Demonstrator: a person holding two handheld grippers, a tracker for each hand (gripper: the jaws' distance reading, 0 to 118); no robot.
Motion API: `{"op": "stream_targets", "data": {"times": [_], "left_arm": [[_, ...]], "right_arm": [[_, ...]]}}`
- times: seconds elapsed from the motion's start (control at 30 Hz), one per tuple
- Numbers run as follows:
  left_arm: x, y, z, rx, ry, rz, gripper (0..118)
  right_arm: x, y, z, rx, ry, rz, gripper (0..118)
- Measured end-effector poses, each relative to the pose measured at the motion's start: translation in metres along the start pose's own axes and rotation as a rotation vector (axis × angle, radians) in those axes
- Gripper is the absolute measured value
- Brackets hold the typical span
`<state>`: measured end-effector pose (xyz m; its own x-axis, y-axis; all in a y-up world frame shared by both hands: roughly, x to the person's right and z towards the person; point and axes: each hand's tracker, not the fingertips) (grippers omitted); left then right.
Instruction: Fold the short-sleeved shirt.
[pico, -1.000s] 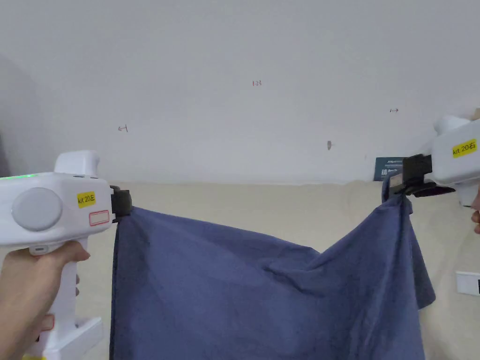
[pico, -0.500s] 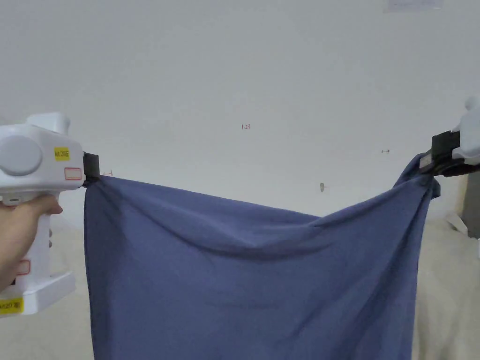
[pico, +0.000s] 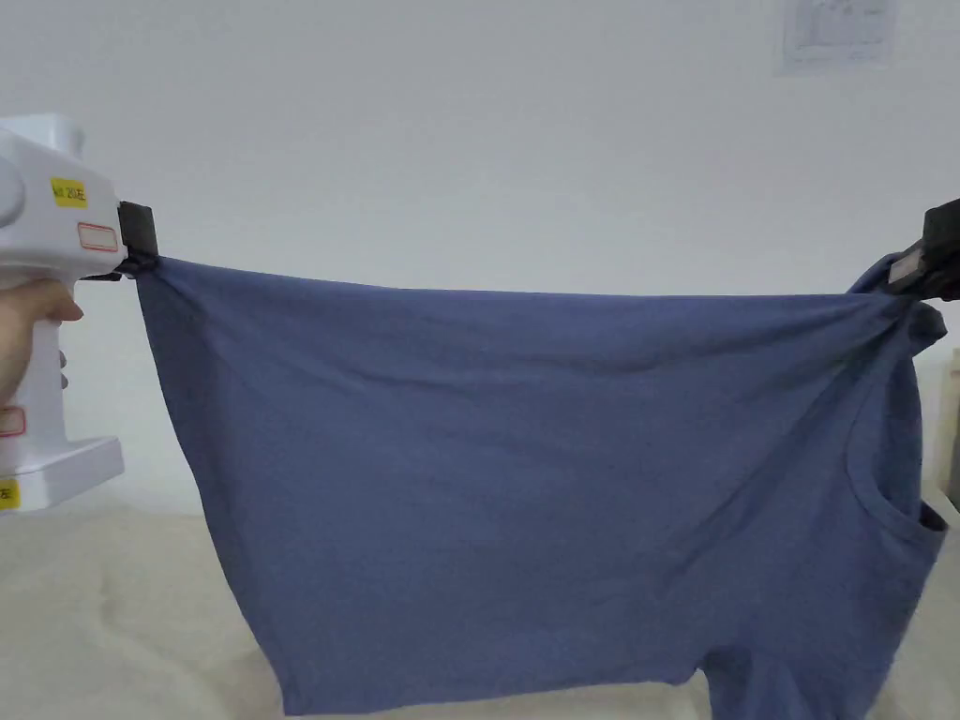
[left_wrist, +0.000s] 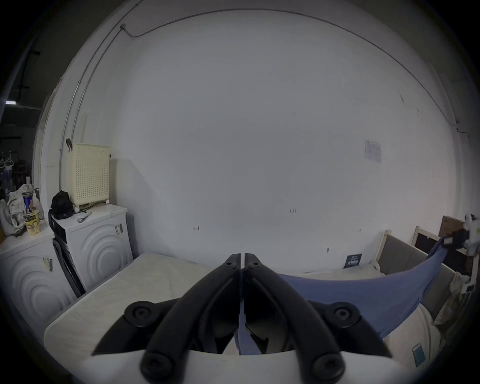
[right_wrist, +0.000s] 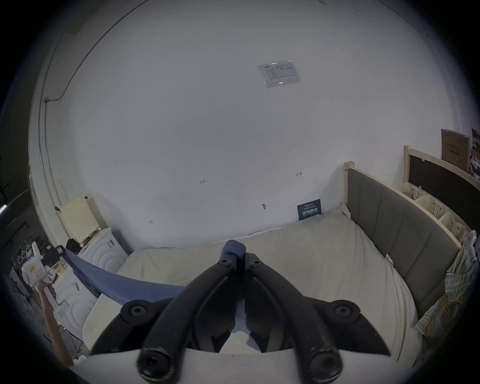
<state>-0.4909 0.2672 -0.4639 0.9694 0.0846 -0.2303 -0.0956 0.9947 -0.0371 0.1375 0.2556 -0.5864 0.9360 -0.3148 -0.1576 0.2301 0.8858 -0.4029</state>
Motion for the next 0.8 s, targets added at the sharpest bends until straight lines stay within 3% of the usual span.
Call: {"op": "stream_targets", "data": {"times": [0.13,0.33,0.5,0.8], "left_arm": [[0.008,0.001,-0.001,-0.021,0.02,-0.056,1],[0.012,-0.038,-0.002,-0.083,0.018,-0.062,1],[0.001,-0.119,-0.008,-0.218,0.019,-0.053,1],[-0.009,-0.293,0.028,-0.452,0.001,0.016,1]], "right_arm": [[-0.011,-0.024,0.0,-0.016,0.006,-0.002,4],[0.008,-0.053,-0.021,-0.082,-0.001,0.008,4],[0.027,-0.12,-0.046,-0.217,-0.015,0.01,4],[0.078,-0.279,-0.07,-0.476,-0.057,-0.12,4]]}}
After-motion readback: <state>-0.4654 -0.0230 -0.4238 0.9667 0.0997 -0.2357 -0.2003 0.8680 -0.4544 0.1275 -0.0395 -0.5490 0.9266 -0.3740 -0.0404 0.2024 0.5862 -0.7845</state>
